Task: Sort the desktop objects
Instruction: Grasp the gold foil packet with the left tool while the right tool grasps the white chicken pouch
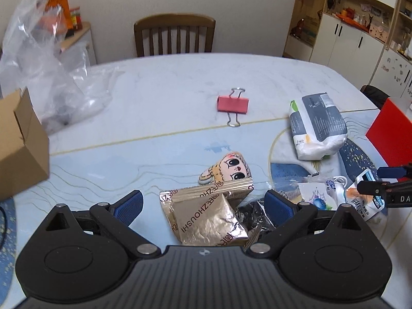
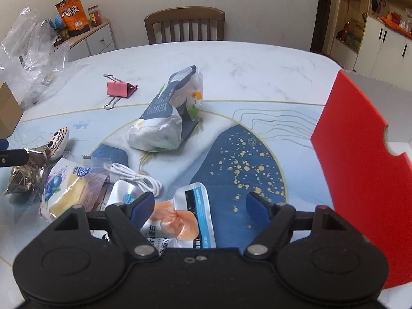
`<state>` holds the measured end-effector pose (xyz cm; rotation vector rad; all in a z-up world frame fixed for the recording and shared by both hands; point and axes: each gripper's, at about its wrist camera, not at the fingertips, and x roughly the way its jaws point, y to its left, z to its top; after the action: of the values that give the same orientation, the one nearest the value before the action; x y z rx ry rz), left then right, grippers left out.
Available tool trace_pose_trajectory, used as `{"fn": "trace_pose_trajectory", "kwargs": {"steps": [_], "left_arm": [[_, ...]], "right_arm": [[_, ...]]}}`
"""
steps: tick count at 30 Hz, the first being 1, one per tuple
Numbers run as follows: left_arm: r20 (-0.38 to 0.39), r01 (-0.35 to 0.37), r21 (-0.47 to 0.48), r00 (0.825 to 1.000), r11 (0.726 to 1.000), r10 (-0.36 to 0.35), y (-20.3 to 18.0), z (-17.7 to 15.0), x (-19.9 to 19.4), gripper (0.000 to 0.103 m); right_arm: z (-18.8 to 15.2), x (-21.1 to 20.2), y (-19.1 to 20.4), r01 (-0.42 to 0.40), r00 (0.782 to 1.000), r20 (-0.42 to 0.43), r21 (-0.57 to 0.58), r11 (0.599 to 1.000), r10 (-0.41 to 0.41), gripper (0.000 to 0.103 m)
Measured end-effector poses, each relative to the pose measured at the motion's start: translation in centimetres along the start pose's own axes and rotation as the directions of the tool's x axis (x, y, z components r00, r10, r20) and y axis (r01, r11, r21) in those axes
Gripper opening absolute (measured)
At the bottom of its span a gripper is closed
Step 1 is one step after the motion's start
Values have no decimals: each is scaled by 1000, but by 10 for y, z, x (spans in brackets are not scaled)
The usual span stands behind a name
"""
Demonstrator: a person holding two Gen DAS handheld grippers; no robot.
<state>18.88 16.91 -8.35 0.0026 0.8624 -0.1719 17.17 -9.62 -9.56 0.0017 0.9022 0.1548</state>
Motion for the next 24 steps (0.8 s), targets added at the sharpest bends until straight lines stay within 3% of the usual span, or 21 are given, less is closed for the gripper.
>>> {"fn": "trace_pose_trajectory", "kwargs": {"steps": [6, 8, 10, 19, 24], "left_arm": [[-70, 4, 3, 998, 1000, -3, 1, -8, 15, 101], [-87, 0, 11, 996, 1000, 1, 0, -12, 19, 101], [-94, -4, 8, 996, 1000, 5, 1, -16, 21, 101], [-97, 7, -5, 995, 1000, -8, 3, -18, 26, 101], [-102, 13, -12, 995, 1000, -14, 5, -18, 28, 102]], "right_arm": [[-4, 6, 2, -21, 999, -25, 4, 1000, 21, 74], [-6, 9, 4, -1, 999, -39, -11, 1000, 0, 62], [-9, 9, 11, 25, 999, -28, -63, 998, -27, 61], [-10, -6, -2, -15, 1000, -27, -16, 1000, 14, 62], [-8, -31, 5, -98, 995, -2, -169, 981, 100, 70]]}}
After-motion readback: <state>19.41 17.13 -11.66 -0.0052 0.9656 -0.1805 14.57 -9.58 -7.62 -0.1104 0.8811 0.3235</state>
